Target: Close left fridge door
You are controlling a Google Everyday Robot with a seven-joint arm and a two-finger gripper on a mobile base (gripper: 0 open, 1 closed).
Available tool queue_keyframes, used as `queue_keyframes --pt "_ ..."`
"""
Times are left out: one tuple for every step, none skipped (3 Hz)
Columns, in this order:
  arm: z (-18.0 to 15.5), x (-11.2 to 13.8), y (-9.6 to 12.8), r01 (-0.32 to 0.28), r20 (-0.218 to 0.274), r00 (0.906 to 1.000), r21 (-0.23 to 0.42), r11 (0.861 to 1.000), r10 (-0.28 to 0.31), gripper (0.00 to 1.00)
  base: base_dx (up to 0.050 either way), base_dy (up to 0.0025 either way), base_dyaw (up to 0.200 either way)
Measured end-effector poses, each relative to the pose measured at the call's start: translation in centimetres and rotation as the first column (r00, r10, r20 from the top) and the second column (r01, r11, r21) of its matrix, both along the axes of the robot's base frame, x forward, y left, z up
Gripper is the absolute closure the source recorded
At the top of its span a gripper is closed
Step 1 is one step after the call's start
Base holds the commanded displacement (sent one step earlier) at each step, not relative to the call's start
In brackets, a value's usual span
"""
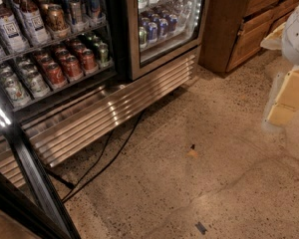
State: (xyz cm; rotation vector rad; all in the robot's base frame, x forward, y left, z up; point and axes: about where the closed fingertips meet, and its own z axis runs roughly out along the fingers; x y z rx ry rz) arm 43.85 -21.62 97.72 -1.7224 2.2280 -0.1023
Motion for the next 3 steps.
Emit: queue_keyframes --pt "0.0 0.0 0.0 0.0 0.0 1.0 0.0 1.0 0.0 0.0 -0.05 -0.00005 0.0" --pt "0.0 0.0 0.0 0.0 0.0 1.0 0.0 1.0 0.0 0.0 -0.05 0.0 0.0" --pt "0.0 0.0 0.0 0.0 0.0 1.0 0.0 1.0 0.0 0.0 0.0 0.0 0.192"
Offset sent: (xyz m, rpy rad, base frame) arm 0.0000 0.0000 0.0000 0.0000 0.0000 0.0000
